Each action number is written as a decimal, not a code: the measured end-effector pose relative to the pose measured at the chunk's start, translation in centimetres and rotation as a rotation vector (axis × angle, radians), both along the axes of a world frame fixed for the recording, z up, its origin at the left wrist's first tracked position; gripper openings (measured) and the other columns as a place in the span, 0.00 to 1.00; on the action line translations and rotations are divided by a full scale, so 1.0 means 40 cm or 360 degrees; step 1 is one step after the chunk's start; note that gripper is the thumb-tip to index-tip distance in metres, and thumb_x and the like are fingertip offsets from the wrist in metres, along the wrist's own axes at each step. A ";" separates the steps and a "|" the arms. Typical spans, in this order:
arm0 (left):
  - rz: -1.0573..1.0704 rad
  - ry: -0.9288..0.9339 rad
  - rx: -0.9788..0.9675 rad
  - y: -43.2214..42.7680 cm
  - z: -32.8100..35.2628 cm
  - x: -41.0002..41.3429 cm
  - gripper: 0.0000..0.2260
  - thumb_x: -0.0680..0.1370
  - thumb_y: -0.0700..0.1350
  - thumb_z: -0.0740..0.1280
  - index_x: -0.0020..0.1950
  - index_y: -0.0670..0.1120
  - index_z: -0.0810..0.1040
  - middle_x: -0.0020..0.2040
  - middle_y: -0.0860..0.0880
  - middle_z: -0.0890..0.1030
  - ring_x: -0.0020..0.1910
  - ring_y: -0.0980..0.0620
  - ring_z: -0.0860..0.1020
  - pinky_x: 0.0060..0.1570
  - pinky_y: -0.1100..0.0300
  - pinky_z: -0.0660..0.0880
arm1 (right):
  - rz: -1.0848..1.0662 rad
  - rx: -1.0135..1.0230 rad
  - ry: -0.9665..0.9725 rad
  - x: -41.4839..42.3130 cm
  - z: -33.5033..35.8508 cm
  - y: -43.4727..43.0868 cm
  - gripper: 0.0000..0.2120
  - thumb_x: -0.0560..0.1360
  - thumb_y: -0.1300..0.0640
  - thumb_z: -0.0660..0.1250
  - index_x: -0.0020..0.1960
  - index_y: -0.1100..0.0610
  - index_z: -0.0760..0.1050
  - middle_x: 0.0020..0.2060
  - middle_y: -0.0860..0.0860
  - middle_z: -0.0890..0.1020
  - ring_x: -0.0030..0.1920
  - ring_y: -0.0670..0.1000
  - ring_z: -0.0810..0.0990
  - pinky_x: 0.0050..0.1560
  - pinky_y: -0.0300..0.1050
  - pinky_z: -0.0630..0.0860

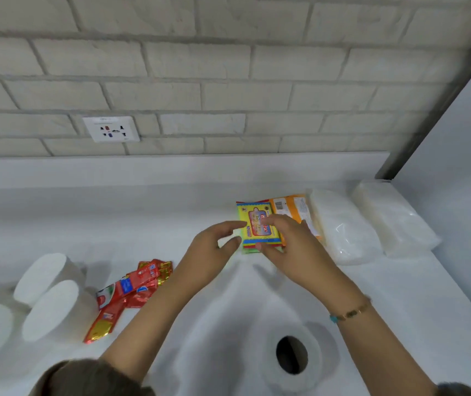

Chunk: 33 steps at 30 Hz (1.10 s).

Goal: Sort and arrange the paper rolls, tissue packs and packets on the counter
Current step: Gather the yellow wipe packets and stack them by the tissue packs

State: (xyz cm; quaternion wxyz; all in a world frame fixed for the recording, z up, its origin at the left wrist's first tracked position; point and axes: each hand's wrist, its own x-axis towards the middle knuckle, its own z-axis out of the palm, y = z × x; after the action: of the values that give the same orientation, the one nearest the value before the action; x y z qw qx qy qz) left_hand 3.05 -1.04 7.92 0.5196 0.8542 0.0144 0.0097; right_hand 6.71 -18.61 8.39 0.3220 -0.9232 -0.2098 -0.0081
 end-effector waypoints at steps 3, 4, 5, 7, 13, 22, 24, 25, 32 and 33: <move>-0.0017 -0.0040 -0.0138 0.082 0.049 -0.149 0.12 0.78 0.42 0.64 0.53 0.59 0.78 0.53 0.63 0.81 0.54 0.66 0.77 0.55 0.70 0.72 | 0.0018 0.0107 -0.0104 -0.126 0.040 0.065 0.17 0.73 0.50 0.68 0.61 0.49 0.73 0.62 0.46 0.74 0.64 0.45 0.70 0.72 0.38 0.48; 0.0011 -0.0036 -0.0196 0.113 0.058 -0.193 0.12 0.78 0.41 0.64 0.53 0.57 0.79 0.52 0.62 0.82 0.52 0.66 0.78 0.54 0.69 0.72 | 0.0028 0.0138 -0.0109 -0.160 0.047 0.091 0.17 0.73 0.50 0.68 0.61 0.49 0.73 0.62 0.45 0.74 0.64 0.44 0.69 0.72 0.37 0.50; 0.0058 -0.0025 -0.0235 0.156 0.062 -0.242 0.11 0.78 0.41 0.64 0.53 0.56 0.80 0.50 0.62 0.82 0.50 0.65 0.78 0.53 0.68 0.73 | 0.0042 0.0172 -0.0111 -0.197 0.049 0.128 0.16 0.74 0.50 0.67 0.61 0.49 0.73 0.61 0.45 0.74 0.63 0.43 0.68 0.73 0.42 0.55; 0.0158 -0.0019 -0.0272 0.247 0.063 -0.329 0.11 0.77 0.41 0.64 0.53 0.55 0.81 0.49 0.61 0.83 0.48 0.64 0.79 0.49 0.69 0.74 | 0.0048 0.0239 -0.0087 -0.263 0.042 0.212 0.14 0.74 0.52 0.68 0.59 0.49 0.74 0.60 0.44 0.76 0.60 0.38 0.67 0.71 0.53 0.61; 0.0346 -0.0046 -0.0206 0.571 0.048 -0.555 0.12 0.77 0.39 0.64 0.51 0.55 0.81 0.49 0.62 0.83 0.50 0.65 0.79 0.46 0.77 0.70 | 0.0092 0.0278 0.0005 -0.467 -0.025 0.516 0.09 0.74 0.56 0.67 0.54 0.48 0.77 0.53 0.41 0.78 0.57 0.43 0.74 0.70 0.34 0.47; 0.0751 0.0099 -0.0299 0.978 -0.017 -0.847 0.11 0.77 0.39 0.63 0.53 0.54 0.80 0.49 0.56 0.83 0.50 0.62 0.79 0.47 0.76 0.71 | 0.0508 -0.0084 0.0087 -0.753 -0.122 0.935 0.13 0.76 0.49 0.63 0.60 0.47 0.74 0.63 0.44 0.74 0.65 0.44 0.67 0.71 0.44 0.61; 0.0835 0.0124 -0.0308 1.028 -0.023 -0.884 0.10 0.77 0.40 0.64 0.54 0.51 0.80 0.50 0.57 0.82 0.47 0.65 0.79 0.44 0.77 0.70 | 0.0689 -0.0204 0.0076 -0.777 -0.146 1.011 0.14 0.77 0.50 0.62 0.62 0.49 0.73 0.65 0.47 0.73 0.66 0.47 0.67 0.71 0.45 0.60; 0.0889 0.0128 -0.0318 1.053 -0.029 -0.904 0.10 0.77 0.40 0.64 0.53 0.51 0.81 0.49 0.57 0.82 0.47 0.63 0.79 0.44 0.75 0.71 | 0.0779 -0.0241 0.0087 -0.789 -0.159 1.054 0.15 0.77 0.51 0.62 0.63 0.51 0.72 0.66 0.48 0.72 0.67 0.49 0.66 0.71 0.45 0.60; 0.0987 0.0052 -0.0476 1.120 -0.040 -0.968 0.10 0.77 0.37 0.62 0.52 0.48 0.81 0.48 0.56 0.82 0.42 0.68 0.79 0.40 0.76 0.71 | 0.1069 -0.0514 -0.0017 -0.856 -0.308 1.377 0.39 0.69 0.39 0.68 0.72 0.55 0.59 0.72 0.57 0.62 0.72 0.61 0.57 0.71 0.61 0.56; 0.0992 0.0043 -0.0496 1.126 -0.041 -0.972 0.11 0.77 0.36 0.62 0.51 0.48 0.81 0.48 0.56 0.83 0.43 0.68 0.79 0.39 0.78 0.71 | 0.1094 -0.0592 -0.0034 -0.871 -0.333 1.400 0.43 0.67 0.37 0.68 0.73 0.56 0.55 0.73 0.58 0.58 0.73 0.62 0.52 0.72 0.64 0.50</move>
State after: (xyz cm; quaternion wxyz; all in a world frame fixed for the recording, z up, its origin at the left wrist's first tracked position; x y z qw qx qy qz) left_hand -35.82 44.00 6.29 0.6156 0.7193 0.2826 0.1543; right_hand -28.13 37.38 -4.92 0.1309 -0.8416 -0.5079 0.1288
